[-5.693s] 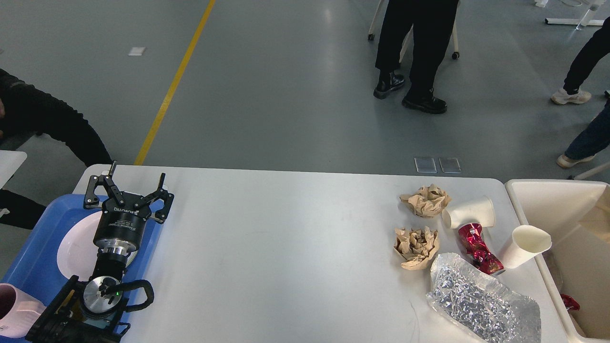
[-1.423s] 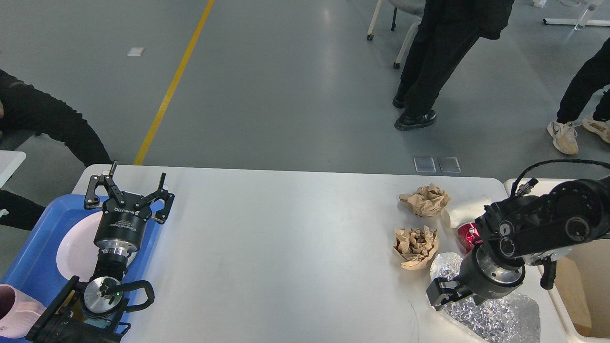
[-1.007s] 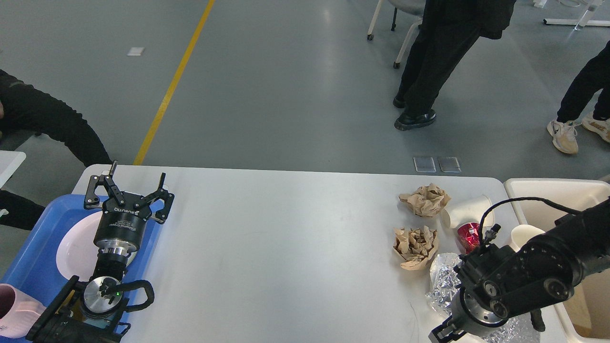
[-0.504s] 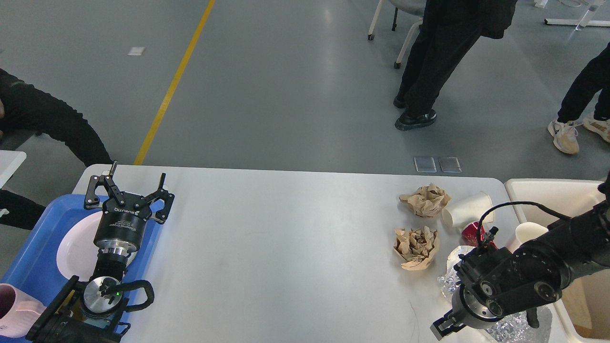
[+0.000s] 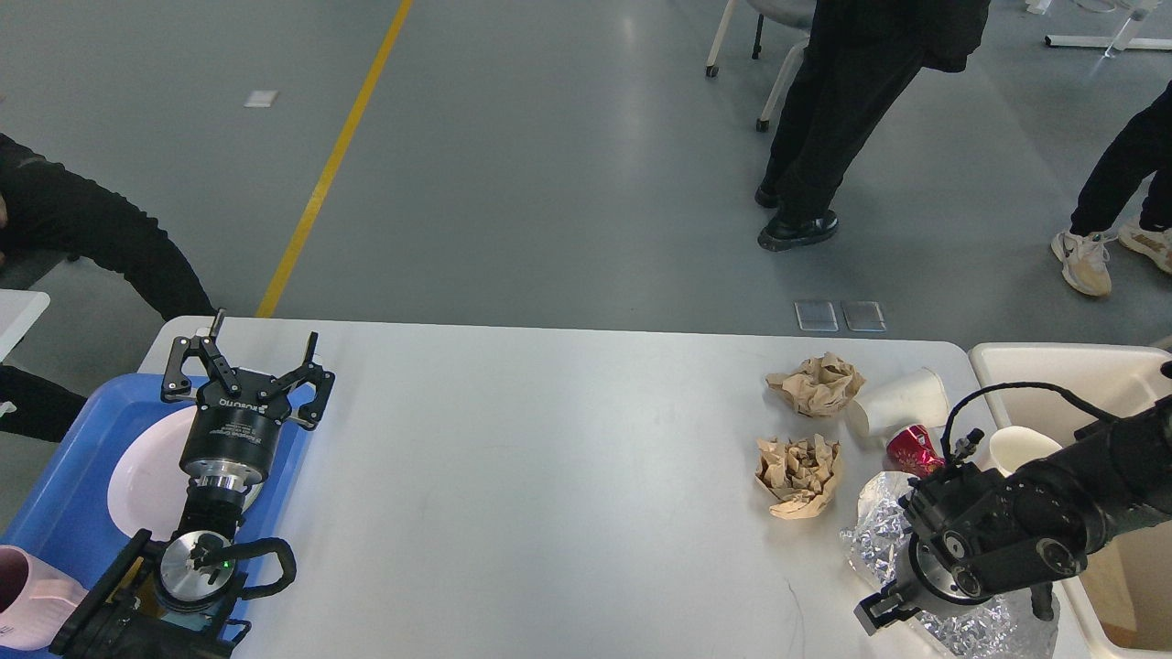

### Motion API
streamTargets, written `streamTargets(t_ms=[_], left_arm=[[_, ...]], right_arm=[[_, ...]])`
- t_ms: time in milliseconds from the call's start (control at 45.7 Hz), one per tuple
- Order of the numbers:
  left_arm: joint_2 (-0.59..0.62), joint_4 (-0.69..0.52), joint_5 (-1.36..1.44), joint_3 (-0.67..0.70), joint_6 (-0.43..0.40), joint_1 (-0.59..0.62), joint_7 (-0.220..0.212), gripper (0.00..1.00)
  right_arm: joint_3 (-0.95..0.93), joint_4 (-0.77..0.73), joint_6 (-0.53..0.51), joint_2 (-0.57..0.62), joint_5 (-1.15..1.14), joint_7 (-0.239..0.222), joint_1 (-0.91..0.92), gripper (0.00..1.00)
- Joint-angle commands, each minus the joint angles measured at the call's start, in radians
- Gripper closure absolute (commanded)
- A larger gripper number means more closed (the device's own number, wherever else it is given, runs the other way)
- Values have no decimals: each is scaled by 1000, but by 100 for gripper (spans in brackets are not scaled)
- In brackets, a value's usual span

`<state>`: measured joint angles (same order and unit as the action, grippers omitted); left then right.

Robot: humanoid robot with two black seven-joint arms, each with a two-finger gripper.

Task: Tidy desktop
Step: 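Lower the right gripper onto the crumpled foil and close on it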

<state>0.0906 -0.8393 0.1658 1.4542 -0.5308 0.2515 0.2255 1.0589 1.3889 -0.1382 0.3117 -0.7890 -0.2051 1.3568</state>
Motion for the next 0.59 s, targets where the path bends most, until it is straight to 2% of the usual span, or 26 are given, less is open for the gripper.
streamTargets(t_ms=[0, 88, 131, 263, 372, 569], left_arm=[[0, 0, 0, 0, 0, 0, 0, 4], [1, 0, 0, 0, 0, 0, 0, 4], [0, 0, 0, 0, 0, 0, 0, 4], [0, 0, 0, -2, 0, 0, 0, 4], [0, 0, 0, -2, 0, 0, 0, 4], [0, 0, 0, 0, 0, 0, 0, 4]], right_arm=[[-4, -68, 5, -32, 2, 1, -70, 37], [-2, -71, 17, -29, 4, 1, -73, 68], [-2, -71, 19, -26, 5, 1, -73, 78], [-4, -73, 20, -29, 7, 1, -76, 82], [-4, -73, 20, -26, 14, 1, -76, 99], [3, -71, 20, -22, 57, 0, -74, 100]])
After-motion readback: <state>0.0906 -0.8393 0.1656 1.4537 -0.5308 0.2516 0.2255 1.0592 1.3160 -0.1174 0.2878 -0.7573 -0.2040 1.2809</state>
